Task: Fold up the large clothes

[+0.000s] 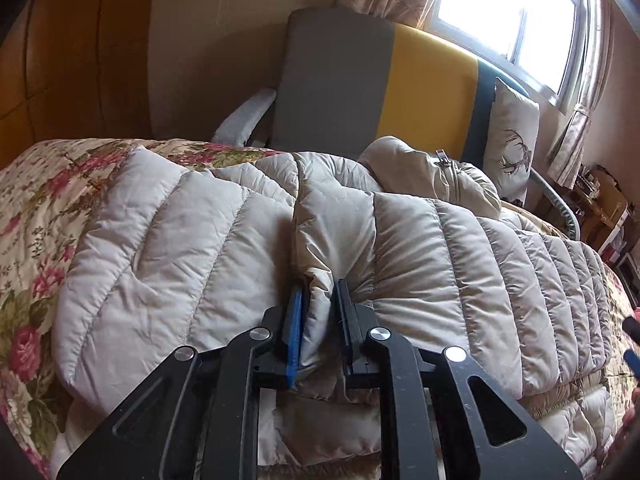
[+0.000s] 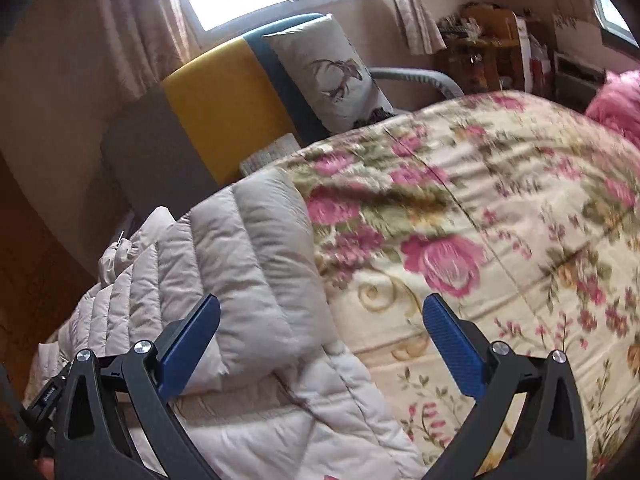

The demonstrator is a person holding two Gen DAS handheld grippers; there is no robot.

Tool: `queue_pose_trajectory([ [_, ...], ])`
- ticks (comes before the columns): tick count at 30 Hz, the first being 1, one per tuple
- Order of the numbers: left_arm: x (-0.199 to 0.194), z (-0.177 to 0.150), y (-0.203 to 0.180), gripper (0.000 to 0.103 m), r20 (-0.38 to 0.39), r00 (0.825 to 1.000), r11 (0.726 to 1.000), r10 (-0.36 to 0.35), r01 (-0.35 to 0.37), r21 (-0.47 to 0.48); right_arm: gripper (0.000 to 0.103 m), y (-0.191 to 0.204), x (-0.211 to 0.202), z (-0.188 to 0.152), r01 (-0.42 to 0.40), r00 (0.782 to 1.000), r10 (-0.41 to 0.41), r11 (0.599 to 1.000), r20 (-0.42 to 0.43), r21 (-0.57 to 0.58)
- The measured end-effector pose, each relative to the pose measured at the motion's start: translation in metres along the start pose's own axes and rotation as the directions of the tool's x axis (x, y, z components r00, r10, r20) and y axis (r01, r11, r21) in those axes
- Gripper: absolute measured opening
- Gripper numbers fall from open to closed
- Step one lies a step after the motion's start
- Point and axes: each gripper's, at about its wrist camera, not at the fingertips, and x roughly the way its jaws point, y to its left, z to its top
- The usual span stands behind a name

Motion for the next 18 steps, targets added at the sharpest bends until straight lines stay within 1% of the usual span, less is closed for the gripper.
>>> queue_pose_trajectory([
  [1,0.002,0.000,0.000,0.026,-0.004,1.000,1.000,-0.003,0.003,0.000,0.101,0.013,0.008,0.008,0.016,1.000,-0.016,0.998,-0.004,-0.057],
  [2,0.003,-0.001,0.000,0.033,-0.007,1.000,1.000,-0.008,0.008,0.001,0.101,0.023,0.016,0.013,0.022,1.000,-0.022,0.995,-0.008,-0.098],
  [3,0.003,0.000,0.000,0.038,-0.007,1.000,1.000,-0.018,0.018,0.004,0.101,0.033,0.026,0.018,0.031,0.999,-0.033,0.990,-0.013,-0.140],
  [4,0.004,0.000,-0.001,0.041,-0.007,1.000,1.000,-0.021,0.021,0.010,0.101,0.039,0.036,0.020,0.054,0.998,-0.058,0.984,-0.020,-0.173],
  [5,0.005,0.000,-0.002,0.046,-0.008,1.000,1.000,-0.020,0.020,0.016,0.101,0.043,0.047,0.021,0.097,0.994,-0.104,0.975,-0.026,-0.200],
  [7,0.008,-0.002,-0.005,0.048,-0.010,1.000,0.999,-0.013,0.013,0.036,0.101,0.041,0.071,0.020,0.203,0.975,-0.218,0.952,-0.043,-0.228],
  [8,0.011,-0.003,-0.008,0.048,-0.018,1.000,0.999,-0.005,0.006,0.051,0.101,0.035,0.083,0.017,0.213,0.970,-0.233,0.950,-0.065,-0.228],
  [11,0.021,-0.007,-0.014,0.048,-0.032,0.999,0.995,0.034,-0.031,0.095,0.101,0.020,0.107,0.008,0.184,0.969,-0.213,0.961,-0.123,-0.207],
  [13,0.028,-0.008,-0.016,0.048,-0.043,0.998,0.993,0.053,-0.048,0.112,0.101,0.020,0.113,0.008,0.198,0.966,-0.227,0.957,-0.126,-0.213],
  [15,0.033,-0.007,-0.015,0.048,-0.056,0.997,0.993,0.053,-0.046,0.110,0.101,0.019,0.118,0.009,0.191,0.964,-0.224,0.958,-0.142,-0.216],
  [17,0.031,-0.006,-0.012,0.048,-0.061,0.997,0.994,0.036,-0.030,0.101,0.101,0.013,0.118,0.011,0.159,0.968,-0.191,0.969,-0.165,-0.189],
  [18,0.030,-0.004,-0.012,0.051,-0.062,0.998,0.995,0.026,-0.020,0.097,0.101,0.008,0.118,0.013,0.134,0.969,-0.164,0.977,-0.186,-0.165],
])
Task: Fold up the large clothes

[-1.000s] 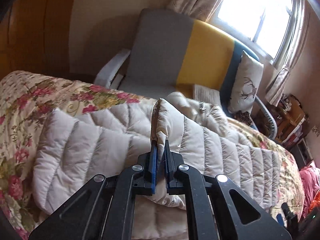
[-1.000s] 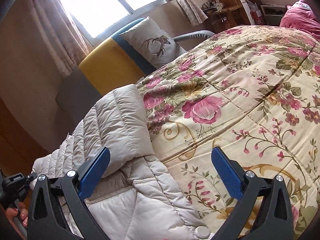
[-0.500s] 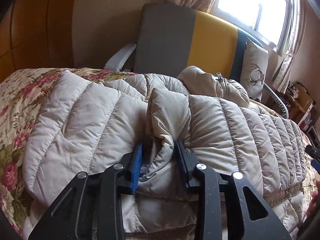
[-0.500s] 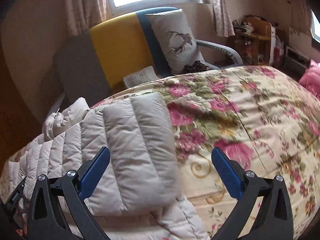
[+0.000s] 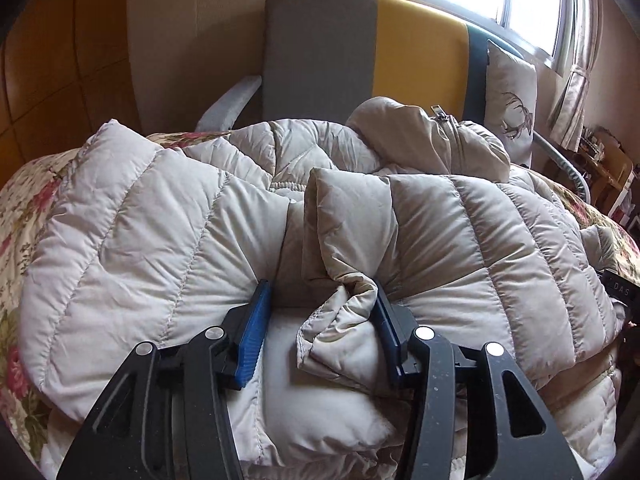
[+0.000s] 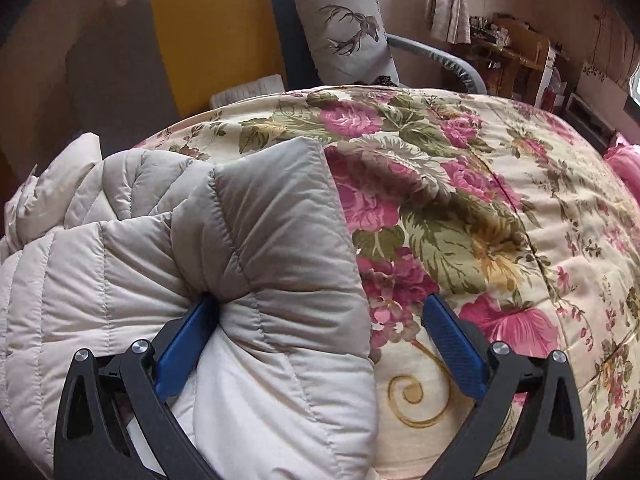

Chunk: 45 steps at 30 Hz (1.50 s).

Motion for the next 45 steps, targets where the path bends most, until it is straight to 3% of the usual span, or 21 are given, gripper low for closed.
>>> queue_pose_trajectory([
  [1,-0.003,0.001,0.001,0.053,-0.001,1.000,1.000,-0.010,0.010,-0.002,0.101,-0.005,-0.001,0.001,-0.024,1.000,0.024,1.000,-0.015,0.017],
  [5,-0.033,0.001,0.007,0.087,0.007,1.000,1.000,-0.010,0.010,0.002,0.101,-0.027,-0.029,0.002,-0.127,0.989,0.133,0.986,-0.056,0.106],
  [6,-0.044,-0.001,0.011,0.089,0.023,1.000,1.000,-0.004,0.005,-0.002,0.101,-0.035,-0.039,0.000,-0.169,0.983,0.176,0.977,-0.048,0.129],
  [8,-0.061,-0.007,0.018,0.089,0.036,0.999,1.000,-0.020,0.020,-0.001,0.101,-0.046,-0.060,-0.005,-0.216,0.975,0.222,0.964,-0.026,0.154],
  [10,-0.073,-0.015,0.026,0.089,0.028,1.000,1.000,-0.013,0.013,0.001,0.101,-0.056,-0.078,-0.012,-0.211,0.976,0.216,0.967,-0.019,0.144],
  [16,-0.105,-0.051,0.062,0.091,0.006,1.000,0.998,-0.003,0.004,-0.057,0.101,-0.067,-0.120,-0.050,-0.193,0.981,0.193,0.981,-0.006,0.000],
  [22,-0.126,-0.080,0.094,0.091,-0.003,1.000,0.988,-0.007,0.007,-0.157,0.101,-0.080,-0.133,-0.093,-0.237,0.971,0.239,0.968,0.010,-0.082],
  [27,-0.138,-0.101,0.089,0.092,0.001,0.999,0.997,0.035,-0.034,-0.073,0.101,-0.075,-0.127,-0.115,-0.281,0.960,0.276,0.950,-0.055,-0.135],
  [32,-0.146,-0.117,0.084,0.093,-0.001,0.996,0.996,0.094,-0.094,-0.002,0.101,-0.065,-0.123,-0.124,-0.201,0.978,0.189,0.963,-0.086,-0.178],
  [38,-0.156,-0.137,0.093,0.096,0.004,0.993,0.993,0.114,-0.114,-0.009,0.101,-0.048,-0.128,-0.134,-0.062,0.998,0.059,0.958,-0.018,-0.281],
  [45,-0.166,-0.141,0.106,0.096,-0.005,0.991,0.991,0.134,-0.134,-0.008,0.101,-0.044,-0.130,-0.138,-0.017,1.000,0.019,0.951,0.001,-0.309],
])
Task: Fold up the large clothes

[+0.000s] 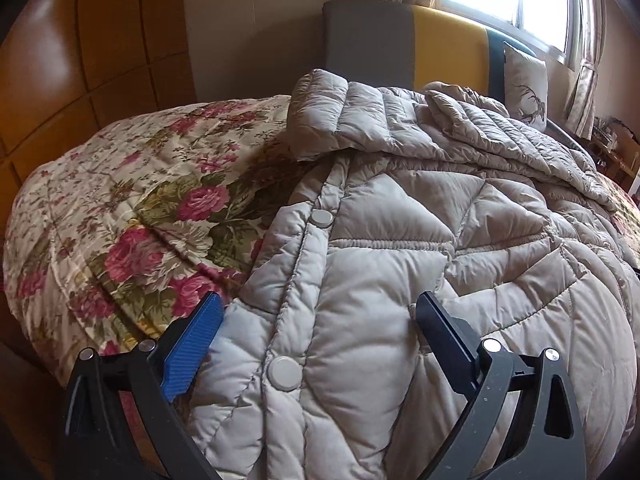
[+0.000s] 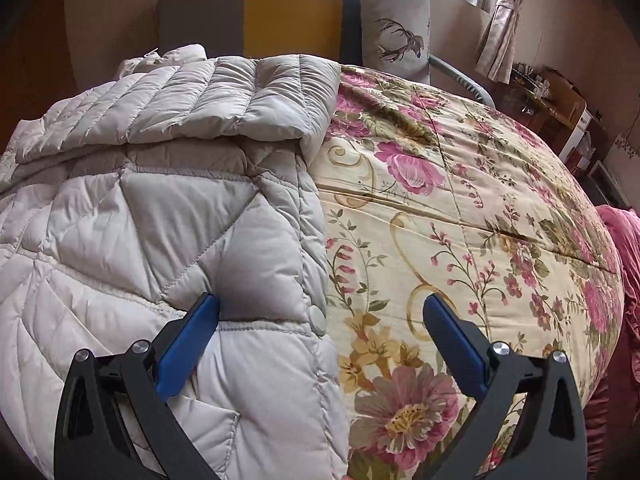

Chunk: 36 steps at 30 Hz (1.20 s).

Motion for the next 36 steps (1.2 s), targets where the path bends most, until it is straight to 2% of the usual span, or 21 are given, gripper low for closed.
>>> queue_pose_trajectory([
  [6,-0.002,-0.011,0.019,0.099,-0.047,0.999,0.998,-0.021,0.018,-0.062,0.101,-0.013,0.007,-0.002,-0.077,0.996,0.081,0.993,-0.045,0.086],
  [10,0.001,-0.014,0.028,0.099,-0.089,0.993,0.991,-0.074,0.063,-0.119,0.101,-0.016,0.008,-0.004,-0.094,0.994,0.099,0.990,-0.044,0.106],
  [13,-0.001,-0.015,0.030,0.099,-0.094,0.990,0.988,-0.102,0.089,-0.126,0.101,-0.015,0.007,-0.004,-0.110,0.992,0.115,0.989,-0.052,0.094],
  [15,-0.005,-0.017,0.030,0.099,-0.091,0.988,0.987,-0.126,0.116,-0.110,0.101,-0.021,0.000,-0.004,-0.170,0.984,0.175,0.980,-0.045,0.106],
  [17,-0.009,-0.021,0.032,0.099,-0.090,0.986,0.988,-0.137,0.130,-0.086,0.101,-0.028,-0.012,-0.010,-0.255,0.966,0.258,0.960,-0.008,0.113],
  [19,-0.012,-0.027,0.038,0.099,-0.080,0.984,0.985,-0.157,0.151,-0.082,0.097,-0.034,-0.018,-0.019,-0.316,0.947,0.320,0.943,-0.025,0.100],
  [22,-0.014,-0.034,0.048,0.099,-0.079,0.977,0.977,-0.200,0.192,-0.097,0.091,-0.048,-0.023,-0.038,-0.414,0.905,0.423,0.898,-0.039,0.148],
  [24,-0.015,-0.038,0.050,0.099,-0.078,0.973,0.973,-0.219,0.211,-0.093,0.088,-0.057,-0.028,-0.050,-0.477,0.873,0.488,0.855,-0.006,0.202],
  [25,-0.015,-0.040,0.049,0.099,-0.083,0.970,0.972,-0.228,0.221,-0.086,0.085,-0.059,-0.030,-0.055,-0.514,0.851,0.525,0.829,0.011,0.222],
  [26,-0.014,-0.042,0.047,0.098,-0.087,0.969,0.971,-0.231,0.225,-0.081,0.076,-0.058,-0.031,-0.059,-0.549,0.829,0.559,0.803,0.025,0.231],
  [28,-0.014,-0.045,0.044,0.094,-0.090,0.970,0.973,-0.224,0.217,-0.083,0.065,-0.048,-0.033,-0.062,-0.591,0.799,0.600,0.774,0.032,0.227],
  [29,-0.016,-0.046,0.041,0.089,-0.089,0.970,0.971,-0.227,0.218,-0.095,0.060,-0.041,-0.034,-0.061,-0.597,0.795,0.606,0.772,0.030,0.221],
  [30,-0.017,-0.047,0.040,0.079,-0.091,0.969,0.970,-0.232,0.223,-0.100,0.053,-0.036,-0.035,-0.060,-0.603,0.791,0.611,0.770,0.027,0.209],
  [31,-0.020,-0.047,0.038,0.071,-0.093,0.966,0.967,-0.242,0.233,-0.098,0.038,-0.033,-0.036,-0.056,-0.619,0.778,0.627,0.760,0.024,0.197],
  [32,-0.024,-0.046,0.035,0.051,-0.093,0.962,0.964,-0.257,0.249,-0.094,0.027,-0.034,-0.039,-0.052,-0.620,0.779,0.626,0.761,0.037,0.189],
  [33,-0.031,-0.046,0.033,0.035,-0.093,0.951,0.953,-0.294,0.285,-0.100,0.024,-0.038,-0.045,-0.048,-0.612,0.789,0.611,0.771,0.065,0.178],
  [34,-0.036,-0.046,0.031,0.030,-0.091,0.938,0.940,-0.334,0.324,-0.111,0.022,-0.045,-0.053,-0.043,-0.602,0.799,0.593,0.781,0.103,0.168],
  [36,-0.045,-0.048,0.025,0.026,-0.086,0.913,0.914,-0.400,0.390,-0.110,0.021,-0.060,-0.067,-0.036,-0.540,0.839,0.516,0.827,0.172,0.153],
])
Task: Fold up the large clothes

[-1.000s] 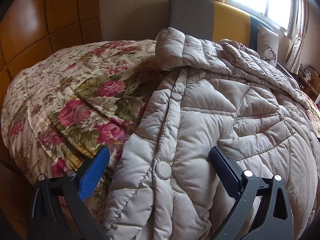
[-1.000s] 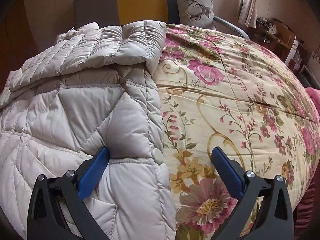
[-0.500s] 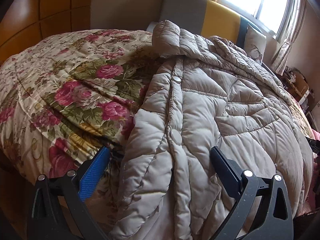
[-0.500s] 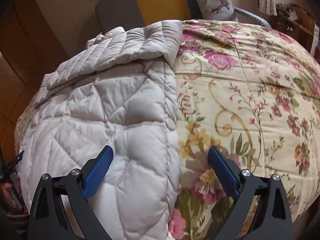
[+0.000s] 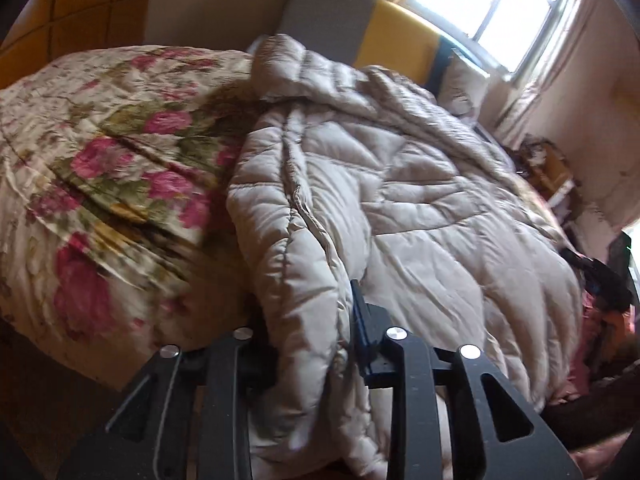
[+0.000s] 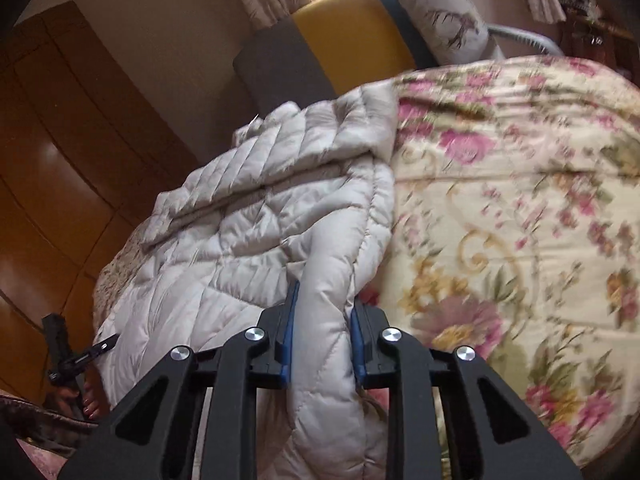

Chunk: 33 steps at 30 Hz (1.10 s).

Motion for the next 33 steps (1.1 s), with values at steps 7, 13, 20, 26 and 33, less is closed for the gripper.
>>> queue_pose_trajectory([
  [7,0.006,-0.008,0.001,0.075,-0.044,0.998,0.999,-0.041,0.040,-0.017,0.093,-0.033,0.007,-0.021,0.041,0.997,-0.032,0.991,-0.071,0.128],
  [13,0.000,-0.027,0.014,0.097,-0.035,0.982,0.975,-0.188,0.182,-0.131,0.084,-0.063,-0.023,-0.048,-0.115,0.991,0.130,0.956,-0.039,0.271],
  [20,0.015,-0.039,-0.010,0.097,-0.106,0.958,0.962,-0.268,0.261,-0.078,0.082,-0.038,-0.025,-0.075,-0.249,0.958,0.273,0.943,-0.087,0.221],
  [26,0.019,-0.037,-0.027,0.055,-0.129,0.930,0.939,-0.344,0.340,-0.054,0.061,-0.024,-0.008,-0.081,-0.360,0.911,0.399,0.891,-0.100,0.275],
  [33,-0.005,-0.024,-0.038,0.021,-0.024,0.916,0.916,-0.400,0.399,-0.042,0.035,-0.017,-0.004,-0.075,-0.461,0.861,0.504,0.825,-0.059,0.326],
])
